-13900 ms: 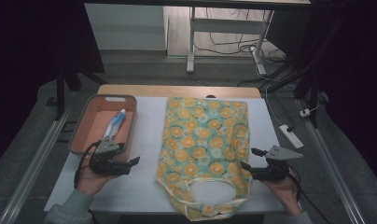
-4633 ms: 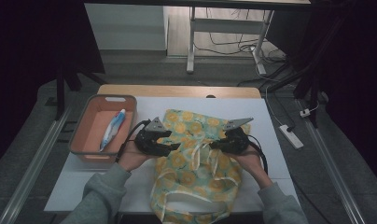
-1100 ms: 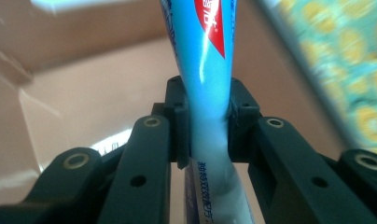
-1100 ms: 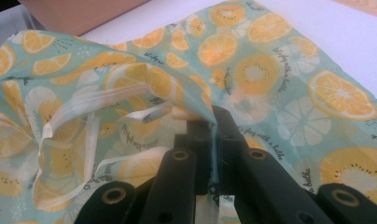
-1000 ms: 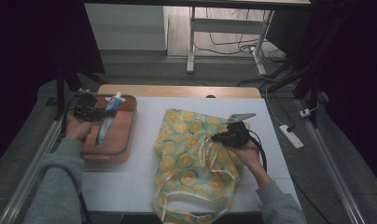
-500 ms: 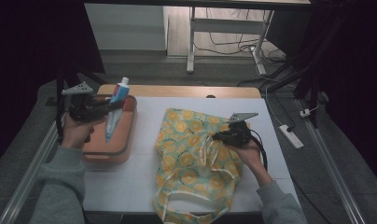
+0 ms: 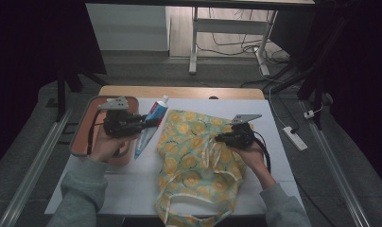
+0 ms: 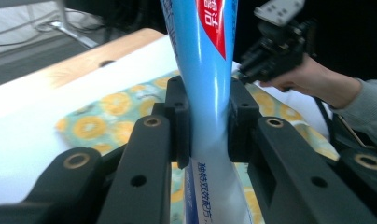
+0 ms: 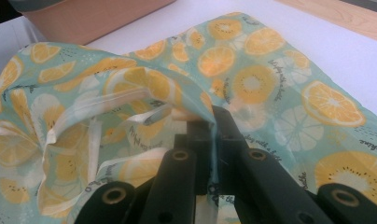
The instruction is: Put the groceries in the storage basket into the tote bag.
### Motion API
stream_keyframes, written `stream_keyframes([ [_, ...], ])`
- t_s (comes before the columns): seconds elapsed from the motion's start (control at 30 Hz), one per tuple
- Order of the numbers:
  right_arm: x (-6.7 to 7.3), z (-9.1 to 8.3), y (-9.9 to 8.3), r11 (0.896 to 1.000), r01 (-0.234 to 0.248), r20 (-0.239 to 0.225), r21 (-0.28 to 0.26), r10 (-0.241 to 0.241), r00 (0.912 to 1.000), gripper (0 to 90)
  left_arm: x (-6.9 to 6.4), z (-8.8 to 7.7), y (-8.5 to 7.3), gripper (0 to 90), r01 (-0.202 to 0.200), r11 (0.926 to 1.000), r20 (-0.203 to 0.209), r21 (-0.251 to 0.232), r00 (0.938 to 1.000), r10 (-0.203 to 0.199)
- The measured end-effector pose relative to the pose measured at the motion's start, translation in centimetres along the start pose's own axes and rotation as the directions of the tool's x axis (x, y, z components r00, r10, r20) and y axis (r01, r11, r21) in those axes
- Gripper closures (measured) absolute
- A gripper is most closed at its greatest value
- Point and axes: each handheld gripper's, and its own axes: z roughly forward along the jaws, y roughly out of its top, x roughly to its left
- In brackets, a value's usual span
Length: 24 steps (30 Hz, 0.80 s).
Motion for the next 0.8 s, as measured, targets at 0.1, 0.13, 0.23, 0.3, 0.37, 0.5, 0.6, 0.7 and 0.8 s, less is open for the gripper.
stream_keyframes([
  [0.1, 0.0, 0.1, 0.0, 1.000, 0.001, 0.000, 0.001, -0.001, 1.0000, 86.9, -0.9, 1.2, 0.0, 74.2, -0.023, 0.9993, 0.033, 0.028, 0.9992, 0.022],
  [0.13, 0.0, 0.1, 0.0, 1.000, 0.002, 0.000, 0.002, -0.002, 1.0000, 86.9, -1.2, 1.6, 0.0, 74.3, -0.029, 0.9989, 0.044, 0.036, 0.9987, 0.028],
  [0.23, 0.0, 0.1, 0.0, 1.000, 0.001, 0.000, 0.003, -0.001, 1.0000, 86.9, -1.7, 2.7, -0.1, 74.2, -0.039, 0.9977, 0.087, 0.057, 0.9957, 0.034],
  [0.3, 0.0, 0.1, 0.0, 1.000, -0.001, 0.003, 0.002, 0.001, 1.0000, 86.9, -2.1, 3.4, -0.1, 74.2, -0.040, 0.9970, 0.114, 0.066, 0.9929, 0.033],
  [0.37, 0.0, 0.0, 0.0, 1.000, -0.001, 0.003, 0.001, 0.001, 1.0000, 86.9, -2.4, 3.9, -0.1, 74.3, -0.049, 0.9962, 0.123, 0.073, 0.9916, 0.040],
  [0.5, 0.0, 0.0, 0.0, 1.000, -0.001, 0.004, 0.000, 0.001, 1.0000, 86.9, -3.2, 4.6, 0.0, 74.3, -0.067, 0.9947, 0.142, 0.078, 0.9884, 0.056],
  [0.6, 0.0, 0.1, 0.0, 1.000, -0.001, 0.006, 0.000, 0.001, 1.0000, 86.9, -3.8, 5.2, 0.1, 74.3, -0.082, 0.9932, 0.157, 0.082, 0.9853, 0.068],
  [0.7, 0.0, 0.1, 0.1, 1.000, 0.003, 0.005, -0.002, -0.003, 1.0000, 87.0, -4.5, 5.9, 0.2, 74.2, -0.099, 0.9912, 0.171, 0.088, 0.9818, 0.083],
  [0.8, 0.0, 0.1, 0.2, 1.000, 0.000, 0.003, -0.006, 0.000, 1.0000, 86.9, -5.2, 6.8, 0.4, 74.3, -0.116, 0.9883, 0.189, 0.099, 0.9774, 0.096],
])
